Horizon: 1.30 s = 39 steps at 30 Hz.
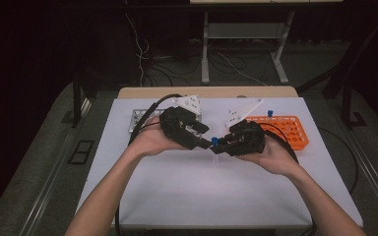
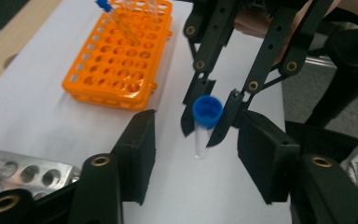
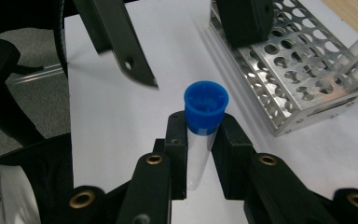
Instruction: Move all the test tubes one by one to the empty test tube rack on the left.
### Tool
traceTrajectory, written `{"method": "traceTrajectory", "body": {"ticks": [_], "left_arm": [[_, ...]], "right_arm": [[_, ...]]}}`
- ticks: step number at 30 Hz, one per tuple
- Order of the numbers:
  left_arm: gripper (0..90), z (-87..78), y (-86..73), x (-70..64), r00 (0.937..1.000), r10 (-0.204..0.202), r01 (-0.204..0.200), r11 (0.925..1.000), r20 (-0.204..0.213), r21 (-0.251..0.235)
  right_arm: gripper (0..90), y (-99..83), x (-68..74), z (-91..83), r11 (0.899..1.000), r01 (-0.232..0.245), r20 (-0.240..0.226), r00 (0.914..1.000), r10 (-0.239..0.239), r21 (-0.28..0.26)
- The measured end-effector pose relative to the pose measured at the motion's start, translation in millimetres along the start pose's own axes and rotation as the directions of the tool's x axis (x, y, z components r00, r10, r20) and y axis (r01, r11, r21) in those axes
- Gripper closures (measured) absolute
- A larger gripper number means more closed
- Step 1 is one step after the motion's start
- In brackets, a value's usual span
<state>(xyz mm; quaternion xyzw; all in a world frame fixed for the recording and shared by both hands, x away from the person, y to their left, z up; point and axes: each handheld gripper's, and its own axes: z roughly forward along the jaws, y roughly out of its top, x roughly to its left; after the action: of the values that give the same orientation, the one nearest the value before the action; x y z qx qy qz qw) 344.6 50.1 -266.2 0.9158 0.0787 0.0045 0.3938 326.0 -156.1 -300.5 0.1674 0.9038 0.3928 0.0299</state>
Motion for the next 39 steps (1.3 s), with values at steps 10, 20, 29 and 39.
{"method": "traceTrajectory", "body": {"ticks": [10, 20, 29, 39], "left_arm": [[65.5, 6.6, 0.9, -1.9, 0.9987, 0.033, -0.034, 0.9988, 0.039, 0.036], [73.9, 8.3, 2.2, 0.2, 0.9972, 0.043, -0.047, 0.997, 0.061, 0.061], [74.2, 0.1, 5.4, 7.6, 0.9986, 0.035, -0.038, 0.9968, 0.04, 0.071], [74.3, -18.9, 3.8, 25.9, 0.9997, -0.002, 0.004, 0.9976, -0.023, 0.069]], "right_arm": [[76.1, 3.7, 4.2, 7.9, 1.0, 0.012, -0.025, 0.9996, -0.012, 0.002], [75.3, 3.8, 5.3, 11.7, 1.0, 0.019, -0.031, 0.9994, -0.019, 0.006], [49.9, -4.0, 3.5, 11.7, 1.0, 0.01, -0.005, 0.9999, -0.01, -0.007], [14.4, -19.3, -2.8, -1.3, 0.994, -0.085, 0.069, 0.9935, 0.09, -0.071]]}}
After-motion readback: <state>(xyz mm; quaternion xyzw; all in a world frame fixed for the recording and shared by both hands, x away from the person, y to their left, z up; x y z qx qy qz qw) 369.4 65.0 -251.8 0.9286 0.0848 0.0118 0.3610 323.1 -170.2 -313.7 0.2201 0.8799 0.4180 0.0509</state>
